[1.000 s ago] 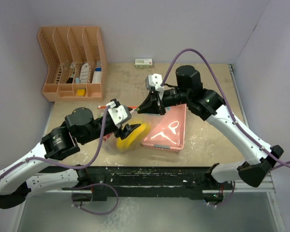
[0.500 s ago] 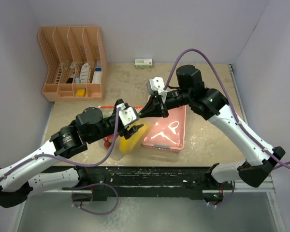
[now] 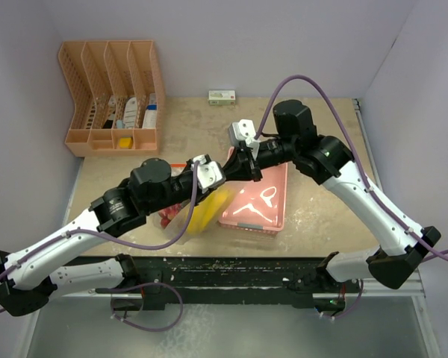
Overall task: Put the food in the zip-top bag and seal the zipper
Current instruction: Zip the zipper food storage bag at the center of the board.
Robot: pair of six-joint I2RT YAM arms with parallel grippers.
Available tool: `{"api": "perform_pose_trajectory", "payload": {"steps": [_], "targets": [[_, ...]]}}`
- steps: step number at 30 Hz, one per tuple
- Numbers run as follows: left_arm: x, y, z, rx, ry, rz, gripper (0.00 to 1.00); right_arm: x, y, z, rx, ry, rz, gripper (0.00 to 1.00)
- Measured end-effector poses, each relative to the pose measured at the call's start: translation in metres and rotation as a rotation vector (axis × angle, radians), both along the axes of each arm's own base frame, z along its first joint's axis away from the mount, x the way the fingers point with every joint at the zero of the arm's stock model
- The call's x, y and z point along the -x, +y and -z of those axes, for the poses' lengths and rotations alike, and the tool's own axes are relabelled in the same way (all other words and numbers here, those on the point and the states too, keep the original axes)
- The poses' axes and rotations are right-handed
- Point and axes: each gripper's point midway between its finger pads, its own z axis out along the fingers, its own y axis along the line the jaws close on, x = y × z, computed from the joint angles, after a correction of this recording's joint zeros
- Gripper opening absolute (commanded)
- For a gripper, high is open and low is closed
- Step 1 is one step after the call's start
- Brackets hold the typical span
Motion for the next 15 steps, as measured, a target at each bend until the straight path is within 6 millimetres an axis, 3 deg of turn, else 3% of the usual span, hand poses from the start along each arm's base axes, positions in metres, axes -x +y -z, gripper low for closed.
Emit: {"api": "perform_pose_trajectory", "payload": {"steps": [1, 2, 3, 15], "targets": [[-0.001, -0.001, 0.0, -0.001, 0.003, 0.002, 0.22, -0.001, 0.0, 0.0, 0.0, 0.0, 0.002, 0.01], [-0.001, -0.002, 0.0, -0.002, 0.005, 0.005, 0.05, -0.001, -0.001, 0.0, 0.0, 0.0, 0.004, 0.01], [-0.001, -0.002, 0.0, -0.001, 0.009, 0.008, 0.0, -0.002, -0.001, 0.0, 0.0, -0.001, 0.005, 0.01], [0.003, -0.003, 0.0, -0.022, 0.044, 0.054, 0.0, -0.013, -0.001, -0.002, -0.006, -0.038, 0.078, 0.0]]}}
